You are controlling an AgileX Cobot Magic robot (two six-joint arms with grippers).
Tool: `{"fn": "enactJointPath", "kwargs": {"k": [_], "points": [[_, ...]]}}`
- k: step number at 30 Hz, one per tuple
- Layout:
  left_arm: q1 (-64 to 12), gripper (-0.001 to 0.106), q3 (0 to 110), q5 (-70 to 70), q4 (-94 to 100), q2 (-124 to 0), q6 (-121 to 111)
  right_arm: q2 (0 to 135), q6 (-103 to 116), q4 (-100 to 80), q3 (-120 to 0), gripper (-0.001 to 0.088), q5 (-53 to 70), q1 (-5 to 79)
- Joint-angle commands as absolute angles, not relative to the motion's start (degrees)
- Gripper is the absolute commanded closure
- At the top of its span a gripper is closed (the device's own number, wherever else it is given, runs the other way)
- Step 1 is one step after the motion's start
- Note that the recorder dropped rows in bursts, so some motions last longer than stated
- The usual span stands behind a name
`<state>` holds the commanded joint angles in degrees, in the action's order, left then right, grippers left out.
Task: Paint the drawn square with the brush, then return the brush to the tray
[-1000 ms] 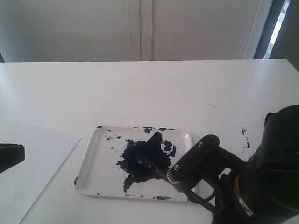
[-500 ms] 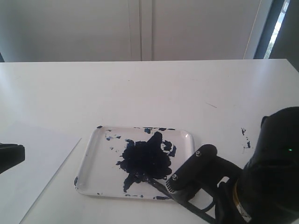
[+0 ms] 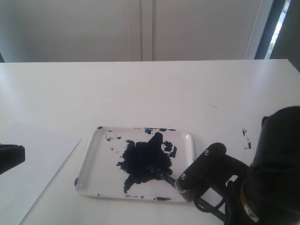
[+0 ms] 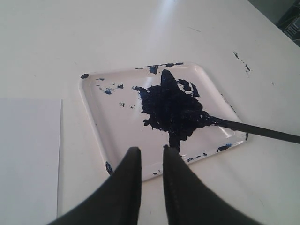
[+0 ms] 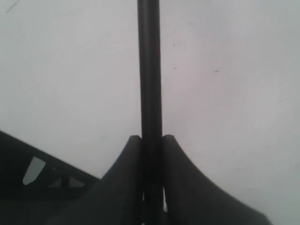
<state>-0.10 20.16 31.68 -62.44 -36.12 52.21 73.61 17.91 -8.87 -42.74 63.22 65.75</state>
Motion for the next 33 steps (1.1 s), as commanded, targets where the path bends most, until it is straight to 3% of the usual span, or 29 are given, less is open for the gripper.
{"fn": "enactJointPath", "kwargs": {"k": [21,28,33], "points": [[-0.1,0.082,20.2,32.5,-62.4,-36.1,52.4,81.9,24.8,-21.6,-42.7,0.0868,59.1,65.6],[-0.1,0.082,20.2,32.5,-62.4,-36.1,52.4,81.8,24.2,-20.1,-42.7,0.0868,66.0,65.6],[-0.1,0.082,20.2,32.5,-62.4,-36.1,52.4,81.8,20.1,-13.3,-42.7,0.0868,64.4,65.6]]}}
